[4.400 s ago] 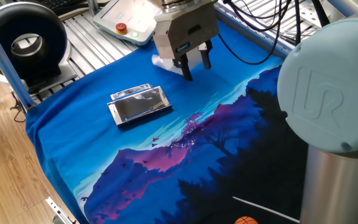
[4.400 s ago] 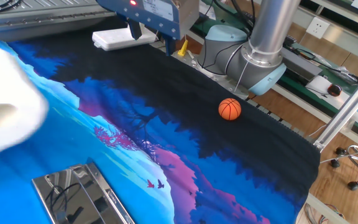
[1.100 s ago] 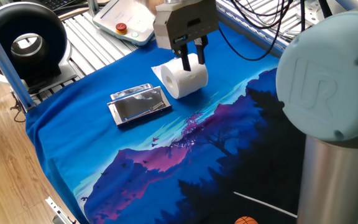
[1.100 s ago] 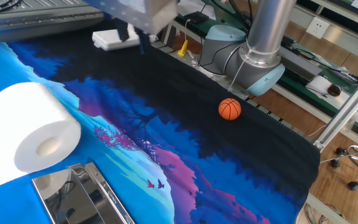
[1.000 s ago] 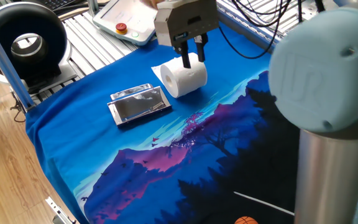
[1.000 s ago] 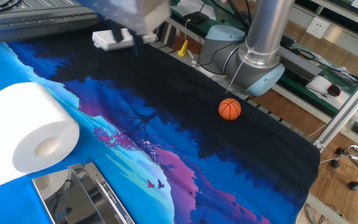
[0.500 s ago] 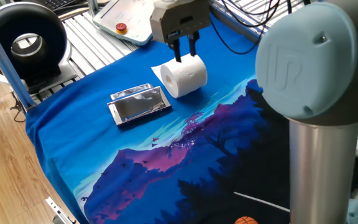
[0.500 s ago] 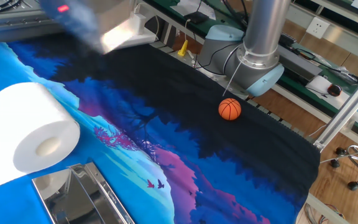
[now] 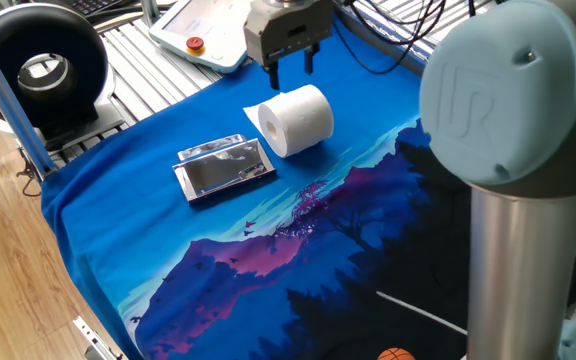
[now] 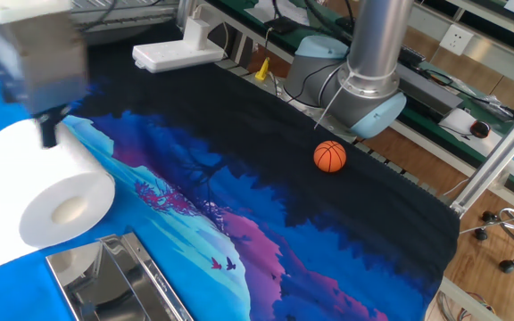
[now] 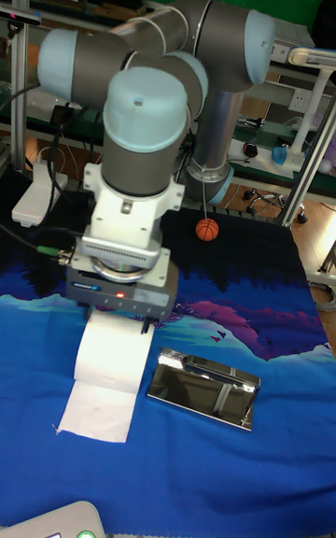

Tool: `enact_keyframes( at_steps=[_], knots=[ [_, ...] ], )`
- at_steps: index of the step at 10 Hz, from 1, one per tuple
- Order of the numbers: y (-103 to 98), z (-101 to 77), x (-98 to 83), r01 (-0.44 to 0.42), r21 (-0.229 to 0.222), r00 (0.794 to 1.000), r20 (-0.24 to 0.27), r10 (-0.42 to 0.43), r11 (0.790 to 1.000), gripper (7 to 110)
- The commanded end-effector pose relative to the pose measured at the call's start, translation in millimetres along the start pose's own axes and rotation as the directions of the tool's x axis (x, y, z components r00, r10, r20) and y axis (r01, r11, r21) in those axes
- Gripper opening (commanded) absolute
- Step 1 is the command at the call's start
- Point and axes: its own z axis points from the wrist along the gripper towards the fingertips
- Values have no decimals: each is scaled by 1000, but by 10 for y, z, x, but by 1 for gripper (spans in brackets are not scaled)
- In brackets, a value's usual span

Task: Put the toilet paper on its holder

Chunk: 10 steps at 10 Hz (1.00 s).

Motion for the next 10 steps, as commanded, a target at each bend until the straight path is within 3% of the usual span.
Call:
enact_keyframes(
  at_steps=[1,3,5,7,10],
  knots=[
    [-231,50,-108,-32,4,997,77,32,999,110],
    [47,-64,-82,-55,-99,994,93,64,994,110],
    [332,-193,-66,-75,-165,990,103,92,983,110],
    [423,-141,-179,-100,-169,988,100,118,980,110],
    [339,-73,-280,-110,-129,984,124,126,986,110]
  ],
)
